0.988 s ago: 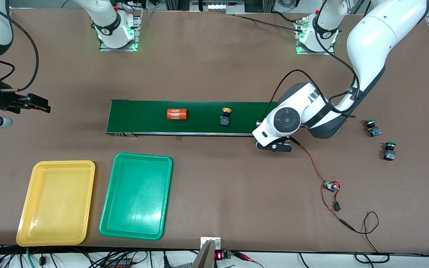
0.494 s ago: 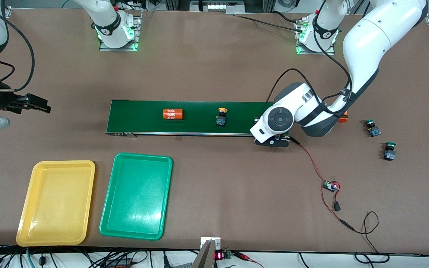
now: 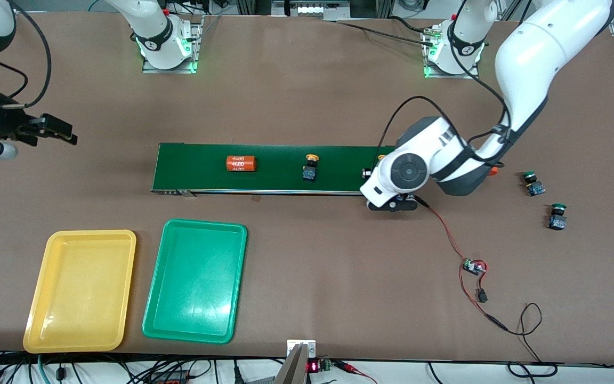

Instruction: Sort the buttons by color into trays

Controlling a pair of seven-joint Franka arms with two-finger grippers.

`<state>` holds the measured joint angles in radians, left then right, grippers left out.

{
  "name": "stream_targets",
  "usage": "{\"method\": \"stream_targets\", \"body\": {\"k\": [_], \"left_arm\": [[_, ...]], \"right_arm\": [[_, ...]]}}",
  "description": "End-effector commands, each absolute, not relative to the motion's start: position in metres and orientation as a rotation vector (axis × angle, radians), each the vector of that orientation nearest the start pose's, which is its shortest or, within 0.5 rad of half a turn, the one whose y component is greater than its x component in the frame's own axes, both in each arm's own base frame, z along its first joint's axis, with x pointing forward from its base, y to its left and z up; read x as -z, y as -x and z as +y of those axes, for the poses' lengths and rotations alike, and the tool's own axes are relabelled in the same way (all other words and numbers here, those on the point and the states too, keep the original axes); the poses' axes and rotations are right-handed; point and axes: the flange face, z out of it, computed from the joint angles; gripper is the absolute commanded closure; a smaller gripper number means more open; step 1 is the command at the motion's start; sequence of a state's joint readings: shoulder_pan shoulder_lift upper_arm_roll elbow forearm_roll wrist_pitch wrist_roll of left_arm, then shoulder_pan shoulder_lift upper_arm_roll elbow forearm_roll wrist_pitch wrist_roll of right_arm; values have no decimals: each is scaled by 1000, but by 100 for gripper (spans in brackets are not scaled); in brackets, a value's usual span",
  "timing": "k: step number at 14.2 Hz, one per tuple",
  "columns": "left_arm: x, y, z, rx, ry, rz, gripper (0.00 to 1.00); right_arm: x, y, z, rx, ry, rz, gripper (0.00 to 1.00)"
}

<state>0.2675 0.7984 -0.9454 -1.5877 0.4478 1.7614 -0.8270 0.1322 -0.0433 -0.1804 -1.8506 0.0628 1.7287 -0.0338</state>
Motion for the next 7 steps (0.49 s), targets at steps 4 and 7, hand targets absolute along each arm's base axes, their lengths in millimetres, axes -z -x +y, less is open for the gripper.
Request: {"method": "stream_targets", "body": {"k": [4, 7], "left_arm": [[-379, -635, -241, -456, 3108, -151, 0], [-380, -657, -177, -422, 3121, -20, 0]], "right_arm": [[-492, -488, 68, -102, 3096, 86, 0], [-464, -482, 114, -3, 3108, 46, 0]]}}
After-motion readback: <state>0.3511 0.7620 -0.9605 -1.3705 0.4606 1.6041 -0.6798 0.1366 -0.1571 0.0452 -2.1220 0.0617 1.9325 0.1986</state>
